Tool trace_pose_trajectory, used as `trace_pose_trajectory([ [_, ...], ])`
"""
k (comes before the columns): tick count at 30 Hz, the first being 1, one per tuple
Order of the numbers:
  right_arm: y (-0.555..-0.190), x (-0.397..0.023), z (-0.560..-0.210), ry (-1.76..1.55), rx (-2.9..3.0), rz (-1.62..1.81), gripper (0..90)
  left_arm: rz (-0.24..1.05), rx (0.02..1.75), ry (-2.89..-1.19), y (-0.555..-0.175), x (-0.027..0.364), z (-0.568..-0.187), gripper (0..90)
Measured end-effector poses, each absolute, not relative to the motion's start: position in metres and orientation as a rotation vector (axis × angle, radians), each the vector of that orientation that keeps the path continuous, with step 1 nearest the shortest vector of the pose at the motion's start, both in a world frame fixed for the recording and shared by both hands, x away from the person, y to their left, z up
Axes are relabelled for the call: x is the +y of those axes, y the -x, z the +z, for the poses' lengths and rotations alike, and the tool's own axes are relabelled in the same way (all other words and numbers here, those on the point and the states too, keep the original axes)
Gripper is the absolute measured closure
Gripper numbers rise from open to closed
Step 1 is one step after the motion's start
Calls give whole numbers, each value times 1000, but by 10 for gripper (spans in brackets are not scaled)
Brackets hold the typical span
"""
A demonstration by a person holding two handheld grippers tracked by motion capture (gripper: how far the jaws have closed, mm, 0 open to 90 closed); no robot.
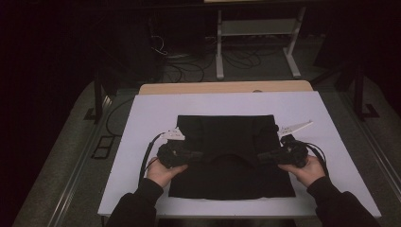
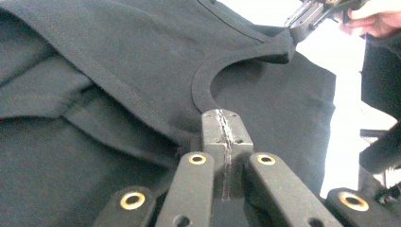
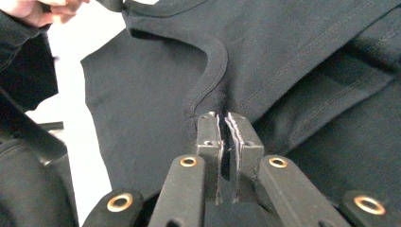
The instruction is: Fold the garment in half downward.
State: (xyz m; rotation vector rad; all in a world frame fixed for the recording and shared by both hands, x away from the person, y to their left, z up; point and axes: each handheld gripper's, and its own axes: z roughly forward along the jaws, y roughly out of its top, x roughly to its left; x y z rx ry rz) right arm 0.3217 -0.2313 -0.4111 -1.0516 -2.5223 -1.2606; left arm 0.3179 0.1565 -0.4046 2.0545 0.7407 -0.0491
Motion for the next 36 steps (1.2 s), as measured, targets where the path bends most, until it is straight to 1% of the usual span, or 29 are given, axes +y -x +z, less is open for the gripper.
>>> trace_pose_trajectory([
  [17, -299, -233, -415, 1006, -2499, -1193, 828, -65, 726, -2089, -293, 159, -407, 891],
  [36, -278, -236, -420, 958, -2482, -1117, 827, -114, 657, -2181, -270, 156, -411, 891],
])
